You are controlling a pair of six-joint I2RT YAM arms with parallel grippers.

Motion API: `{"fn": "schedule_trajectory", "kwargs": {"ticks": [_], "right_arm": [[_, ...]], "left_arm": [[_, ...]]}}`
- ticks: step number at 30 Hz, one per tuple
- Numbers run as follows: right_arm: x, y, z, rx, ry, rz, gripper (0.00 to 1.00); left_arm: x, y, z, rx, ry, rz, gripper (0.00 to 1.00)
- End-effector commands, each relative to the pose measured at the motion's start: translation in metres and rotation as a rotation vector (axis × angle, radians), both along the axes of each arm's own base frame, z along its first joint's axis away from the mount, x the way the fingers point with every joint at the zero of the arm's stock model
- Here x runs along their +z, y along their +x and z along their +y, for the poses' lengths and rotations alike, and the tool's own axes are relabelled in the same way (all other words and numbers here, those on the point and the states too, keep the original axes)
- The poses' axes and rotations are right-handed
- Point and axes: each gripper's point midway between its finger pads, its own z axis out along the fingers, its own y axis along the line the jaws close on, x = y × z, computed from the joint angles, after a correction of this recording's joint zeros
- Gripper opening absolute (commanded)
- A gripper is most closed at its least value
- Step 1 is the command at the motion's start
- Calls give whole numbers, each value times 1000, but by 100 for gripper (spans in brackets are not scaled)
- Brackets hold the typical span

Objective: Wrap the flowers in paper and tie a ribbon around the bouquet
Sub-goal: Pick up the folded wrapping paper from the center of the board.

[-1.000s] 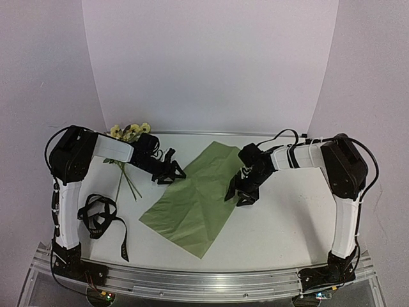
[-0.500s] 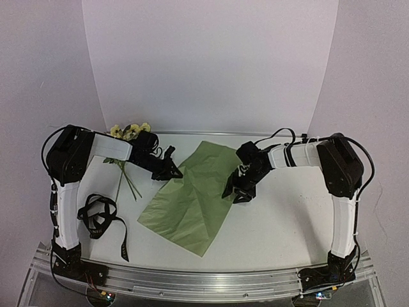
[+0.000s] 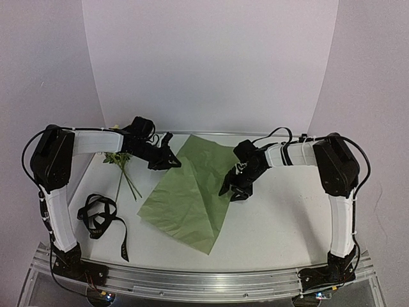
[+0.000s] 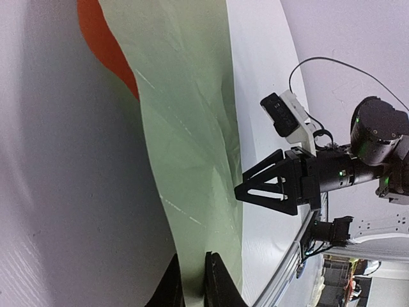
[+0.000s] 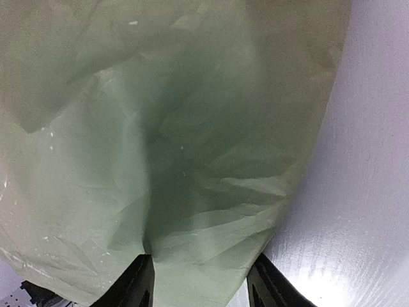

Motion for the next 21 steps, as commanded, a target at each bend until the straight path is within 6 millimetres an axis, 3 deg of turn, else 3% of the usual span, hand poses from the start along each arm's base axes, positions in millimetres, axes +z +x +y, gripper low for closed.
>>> {"fn": "schedule_trajectory", "kwargs": {"ticks": [1,4,10,13,17,21], "right_arm": [[-21,-7,3,2,-54,41,54],[-19,-7,11,2,-39,47,55],[-1,-8,46,16,24,30,57],[8,-8,58,17,45,17,60],[16,-9,54,13,42,0,68],[24,-17,29,3,-8,-39,78]], "left_arm": [[48,-16,-18,-28,-18,-84,9],[66,-26,-29,-29,-14,-107,5],[128,-47,-68,-71,-76,-189,2],[140,-51,-82,-78,-82,-190,2],[125,-48,-83,-50,-4,-168,2],[101,-47,-83,-50,105,-155,0]]}}
